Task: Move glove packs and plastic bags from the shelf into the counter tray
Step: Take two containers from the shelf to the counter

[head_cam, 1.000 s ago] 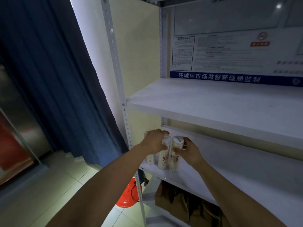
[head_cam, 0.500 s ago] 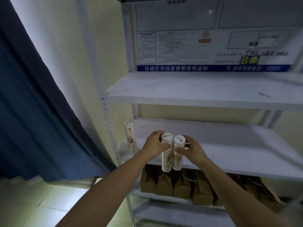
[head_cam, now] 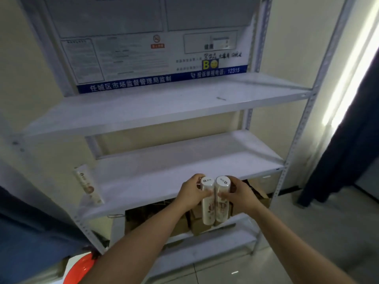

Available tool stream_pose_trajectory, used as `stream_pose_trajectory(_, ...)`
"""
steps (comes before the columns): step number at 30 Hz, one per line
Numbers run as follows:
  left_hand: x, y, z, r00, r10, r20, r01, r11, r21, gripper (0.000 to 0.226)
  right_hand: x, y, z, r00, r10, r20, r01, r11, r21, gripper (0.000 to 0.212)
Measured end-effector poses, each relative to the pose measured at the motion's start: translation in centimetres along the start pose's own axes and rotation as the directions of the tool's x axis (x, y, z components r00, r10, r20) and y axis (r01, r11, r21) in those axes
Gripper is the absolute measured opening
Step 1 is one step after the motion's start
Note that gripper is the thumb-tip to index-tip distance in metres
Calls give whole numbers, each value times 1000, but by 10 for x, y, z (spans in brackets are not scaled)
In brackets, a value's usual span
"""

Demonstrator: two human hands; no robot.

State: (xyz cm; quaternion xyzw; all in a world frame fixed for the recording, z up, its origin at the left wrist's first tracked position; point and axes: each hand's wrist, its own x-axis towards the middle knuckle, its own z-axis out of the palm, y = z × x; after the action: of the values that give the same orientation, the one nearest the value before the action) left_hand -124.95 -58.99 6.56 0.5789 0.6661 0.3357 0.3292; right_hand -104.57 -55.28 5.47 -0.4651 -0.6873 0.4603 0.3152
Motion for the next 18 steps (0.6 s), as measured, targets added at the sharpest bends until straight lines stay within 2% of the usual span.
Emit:
stream_pose_trajectory(4, 23, 41, 67, 997, 30, 69, -31, 999, 11, 65, -19, 31, -70, 994, 48, -94, -48, 999, 3, 36)
stream_pose_trajectory(10, 57, 113, 185, 980, 85, 182, -82, 996, -22, 58, -42, 90, -191, 966, 139, -217, -124, 989, 84, 51)
stream_pose_trajectory(13, 73, 150, 244, 969, 127, 212, -120, 992, -46, 55, -54, 111, -249, 954, 152, -259, -133, 987, 89, 49)
stream_pose_trajectory(18, 105, 196, 330, 953, 142, 266, -125, 989, -81, 67, -63, 153, -335, 930, 180, -321, -163, 983, 81, 53)
